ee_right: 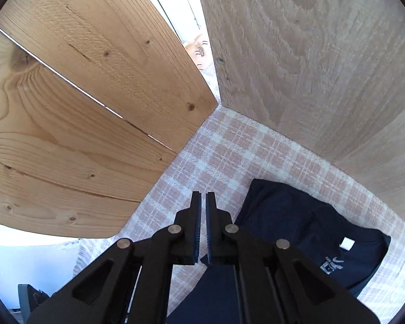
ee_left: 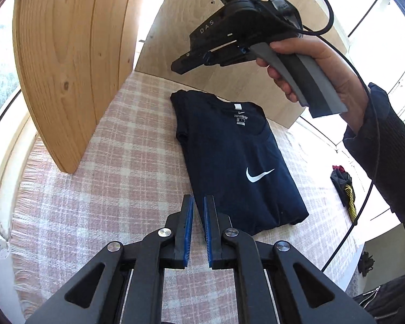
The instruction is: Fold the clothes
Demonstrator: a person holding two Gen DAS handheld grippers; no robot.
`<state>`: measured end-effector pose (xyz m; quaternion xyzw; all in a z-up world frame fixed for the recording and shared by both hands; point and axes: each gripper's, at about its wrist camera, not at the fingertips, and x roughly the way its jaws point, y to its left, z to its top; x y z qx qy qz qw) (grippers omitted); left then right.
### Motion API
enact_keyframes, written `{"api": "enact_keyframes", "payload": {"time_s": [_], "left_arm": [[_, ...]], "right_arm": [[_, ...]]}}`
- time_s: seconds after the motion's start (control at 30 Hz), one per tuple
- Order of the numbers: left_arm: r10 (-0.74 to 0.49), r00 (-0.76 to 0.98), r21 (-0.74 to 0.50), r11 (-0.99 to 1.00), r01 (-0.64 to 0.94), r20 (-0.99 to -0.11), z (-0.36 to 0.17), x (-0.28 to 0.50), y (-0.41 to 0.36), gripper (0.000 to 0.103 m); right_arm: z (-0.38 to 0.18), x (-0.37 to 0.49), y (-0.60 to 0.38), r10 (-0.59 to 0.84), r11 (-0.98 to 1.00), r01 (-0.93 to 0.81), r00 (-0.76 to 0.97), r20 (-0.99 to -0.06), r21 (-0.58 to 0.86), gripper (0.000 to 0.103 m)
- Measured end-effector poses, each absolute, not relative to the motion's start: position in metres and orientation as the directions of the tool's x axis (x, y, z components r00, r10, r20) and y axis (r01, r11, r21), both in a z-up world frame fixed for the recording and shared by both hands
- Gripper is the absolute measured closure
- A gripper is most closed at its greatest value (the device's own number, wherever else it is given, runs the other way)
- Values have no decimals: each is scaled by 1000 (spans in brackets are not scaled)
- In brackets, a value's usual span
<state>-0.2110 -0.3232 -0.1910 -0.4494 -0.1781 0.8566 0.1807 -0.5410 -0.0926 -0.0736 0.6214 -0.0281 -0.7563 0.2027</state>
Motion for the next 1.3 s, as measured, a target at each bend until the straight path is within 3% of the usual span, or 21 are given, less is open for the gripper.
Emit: {"api": "enact_keyframes", "payload": {"time_s": [0.03,0.13,0.3,0.4,0.5,0.6,0.87,1.1,1.17,1.3], "left_arm": [[466,-525,-453,-876,-164,-712,-191,-209,-318,96],[496,-493,-452,-866,-216,-714,-188,-205,-296,93],[541,-415,-422,-838,-346,-732,-180,-206,-230,73],[614,-349,-497,-784,-371,-708,-181,-203,-186,59],[683,-279,-603,-728,-326,-675,-193,-200,-147,57],[666,-282,-623,-746,-236,-691,-208,-199,-116,57],[482,-390,-531,-847,21,-785,-232,-214,-70,56],[243,-447,-347,-923,165,-861,-235,-236,-38,56],[245,-446,-356,-917,183,-861,-234,-242,-37,57],[378,-476,-529,-815,236,-794,-227,-245,-62,74]], "right_arm": [[-70,-527,-80,-342,-916,274,-159,-926,292,70],[-60,-472,-30,-275,-945,249,-243,-930,215,45],[-92,-386,77,-229,-973,86,-242,-943,214,44],[-138,-351,138,-265,-955,-75,-218,-939,287,44],[-166,-329,189,-361,-891,-208,-215,-907,404,44],[-178,-313,221,-414,-848,-250,-240,-878,468,44],[-161,-308,231,-386,-913,-40,-239,-891,406,44],[-136,-333,226,-247,-965,142,-226,-942,219,44],[-130,-349,224,-237,-963,185,-248,-939,194,44],[-129,-391,222,-269,-952,225,-288,-919,208,44]]}}
